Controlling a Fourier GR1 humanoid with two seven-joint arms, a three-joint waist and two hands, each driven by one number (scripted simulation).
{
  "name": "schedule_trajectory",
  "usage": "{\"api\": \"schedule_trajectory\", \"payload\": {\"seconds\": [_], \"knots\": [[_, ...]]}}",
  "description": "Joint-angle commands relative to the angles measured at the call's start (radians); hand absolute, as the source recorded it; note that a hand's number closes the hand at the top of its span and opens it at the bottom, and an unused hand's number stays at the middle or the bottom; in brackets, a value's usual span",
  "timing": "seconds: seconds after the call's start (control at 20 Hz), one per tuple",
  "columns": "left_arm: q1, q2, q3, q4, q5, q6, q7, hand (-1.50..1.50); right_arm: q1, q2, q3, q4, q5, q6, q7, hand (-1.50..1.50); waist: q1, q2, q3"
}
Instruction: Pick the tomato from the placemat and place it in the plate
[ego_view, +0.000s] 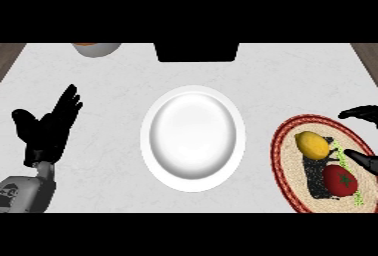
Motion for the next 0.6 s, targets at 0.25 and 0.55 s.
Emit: {"api": "schedule_trajectory", "payload": {"seconds": [0.25, 0.55], "knots": [[-0.009, -0.036, -0.04, -0.005, -0.02, -0.011, 0.013, 0.0, 0.066, -0.094, 0.034, 0.301, 0.291, 0.17, -0.52, -1.5, 0.021, 0.004, 0.001], [0.005, -0.056, -0.041, 0.024, -0.034, -0.019, -0.015, 0.0, 0.044, -0.165, 0.093, 0.371, 0.413, 0.092, -0.616, -1.5, 0.018, 0.001, -0.002]]}}
